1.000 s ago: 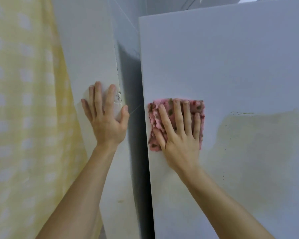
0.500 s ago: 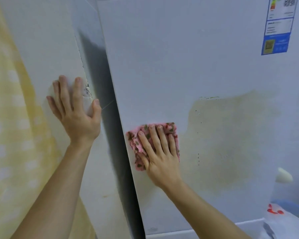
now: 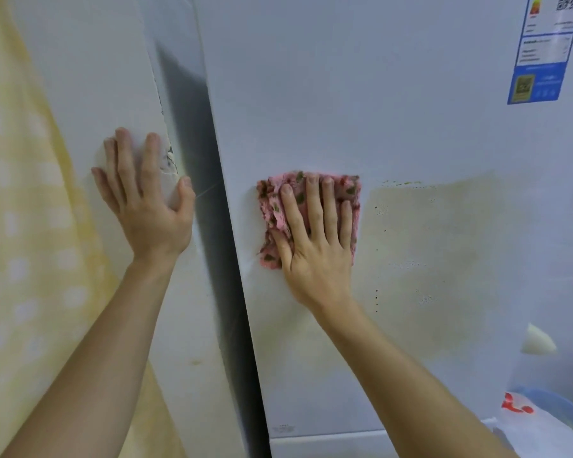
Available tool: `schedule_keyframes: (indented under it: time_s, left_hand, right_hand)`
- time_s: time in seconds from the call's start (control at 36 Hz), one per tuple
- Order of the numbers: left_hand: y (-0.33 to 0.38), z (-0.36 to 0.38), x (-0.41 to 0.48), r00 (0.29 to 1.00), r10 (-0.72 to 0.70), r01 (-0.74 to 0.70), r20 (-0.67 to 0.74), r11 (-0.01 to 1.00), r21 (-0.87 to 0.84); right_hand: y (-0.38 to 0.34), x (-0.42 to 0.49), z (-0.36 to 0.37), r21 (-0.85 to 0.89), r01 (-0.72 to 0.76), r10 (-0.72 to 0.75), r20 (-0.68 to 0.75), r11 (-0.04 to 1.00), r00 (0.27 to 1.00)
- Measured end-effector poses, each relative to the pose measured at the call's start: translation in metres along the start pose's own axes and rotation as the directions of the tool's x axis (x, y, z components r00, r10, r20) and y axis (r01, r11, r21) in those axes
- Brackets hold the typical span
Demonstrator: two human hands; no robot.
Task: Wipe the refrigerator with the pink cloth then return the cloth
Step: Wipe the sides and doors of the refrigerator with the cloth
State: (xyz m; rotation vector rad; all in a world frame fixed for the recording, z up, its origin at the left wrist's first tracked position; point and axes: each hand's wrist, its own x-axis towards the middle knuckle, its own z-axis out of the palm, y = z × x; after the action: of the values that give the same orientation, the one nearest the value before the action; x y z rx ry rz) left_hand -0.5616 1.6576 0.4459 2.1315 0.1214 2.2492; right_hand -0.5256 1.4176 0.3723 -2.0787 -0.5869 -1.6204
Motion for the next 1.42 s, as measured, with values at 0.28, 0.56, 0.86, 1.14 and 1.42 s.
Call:
schedule_keyframes:
  time_s: [0.28, 0.56, 0.86, 1.14, 1.42]
  left_hand:
    - [0.006, -0.004, 0.0, 0.999, -0.039, 0.039, 0.013, 0.999, -0.014]
    - [0.008, -0.007, 0.002, 0.998, -0.05, 0.051, 0.031, 0.999, -0.016]
    - [0.023, -0.006, -0.003, 0.993, -0.106, 0.108, 0.059, 0.993, -0.04]
    - [0.084, -0.014, -0.016, 0.992, 0.012, 0.014, 0.125, 0.978, -0.207]
    - [0.143, 0.011, -0.055, 0.985, 0.052, -0.036, 0.162, 0.994, -0.102]
  right_hand:
    - [0.014, -0.06, 0.003, -0.048, 0.049, -0.043, 0.115, 0.998, 0.992]
    - [0.018, 0.075, -0.022, -0.026, 0.021, -0.022, -0.069, 0.999, 0.997]
    - [0.05, -0.063, -0.007, -0.079, 0.052, -0.049, 0.041, 0.995, 0.998]
    - [0.056, 0.021, -0.022, -0.059, -0.003, 0.0, -0.047, 0.998, 0.999]
    - [0.071, 0.04, -0.029, -0.067, -0.011, 0.004, -0.101, 0.998, 0.995]
